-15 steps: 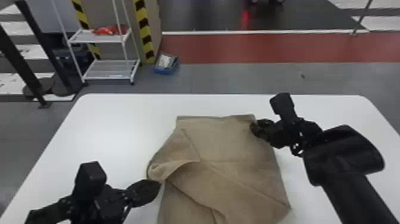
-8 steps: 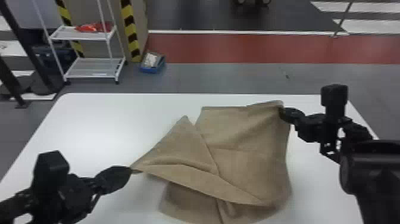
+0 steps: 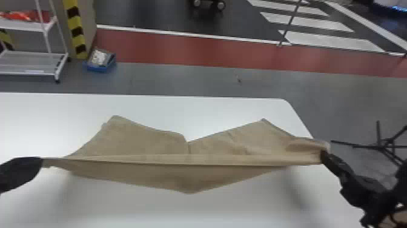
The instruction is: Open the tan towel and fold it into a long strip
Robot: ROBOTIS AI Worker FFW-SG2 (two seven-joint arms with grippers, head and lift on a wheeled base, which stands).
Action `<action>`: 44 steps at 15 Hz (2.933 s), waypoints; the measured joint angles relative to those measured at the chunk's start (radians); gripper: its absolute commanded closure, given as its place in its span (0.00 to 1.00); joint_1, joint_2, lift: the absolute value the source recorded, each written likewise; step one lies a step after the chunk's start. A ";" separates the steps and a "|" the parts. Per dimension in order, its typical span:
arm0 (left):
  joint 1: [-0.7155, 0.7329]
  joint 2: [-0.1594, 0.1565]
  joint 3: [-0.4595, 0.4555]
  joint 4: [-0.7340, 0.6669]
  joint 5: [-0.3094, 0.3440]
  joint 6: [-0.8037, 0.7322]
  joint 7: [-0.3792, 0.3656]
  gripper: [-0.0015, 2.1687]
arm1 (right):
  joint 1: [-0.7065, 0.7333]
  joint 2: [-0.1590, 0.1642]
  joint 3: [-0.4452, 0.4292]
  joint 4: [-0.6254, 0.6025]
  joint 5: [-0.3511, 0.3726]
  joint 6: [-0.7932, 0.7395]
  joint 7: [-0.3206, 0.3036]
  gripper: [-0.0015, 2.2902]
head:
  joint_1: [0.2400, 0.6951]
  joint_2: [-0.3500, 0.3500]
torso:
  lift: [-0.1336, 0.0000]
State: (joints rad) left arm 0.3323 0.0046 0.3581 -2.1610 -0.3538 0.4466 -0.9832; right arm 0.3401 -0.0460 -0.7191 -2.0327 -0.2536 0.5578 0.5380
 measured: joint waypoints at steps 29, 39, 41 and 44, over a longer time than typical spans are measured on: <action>0.184 0.000 0.160 -0.079 0.119 -0.039 -0.028 0.80 | 0.349 -0.094 0.063 -0.155 0.875 -0.530 0.492 0.07 | 1.00 0.23 | 0.10; 0.182 0.000 0.160 -0.076 0.117 -0.039 -0.030 0.80 | 0.204 -0.190 0.270 -0.051 1.035 -0.294 0.668 0.67 | 1.00 0.30 | 0.10; 0.182 0.000 0.163 -0.074 0.119 -0.039 -0.031 0.80 | 0.201 -0.196 0.261 -0.054 1.023 -0.308 0.711 0.76 | 1.00 0.31 | 0.10; 0.181 0.000 0.165 -0.075 0.119 -0.039 -0.032 0.80 | 0.207 -0.196 0.200 -0.060 0.946 -0.342 0.779 0.88 | 1.00 0.32 | 0.10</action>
State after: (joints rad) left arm 0.5138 0.0046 0.5230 -2.2356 -0.2347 0.4074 -1.0152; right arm 0.5471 -0.2422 -0.5191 -2.0923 0.6926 0.2161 1.3166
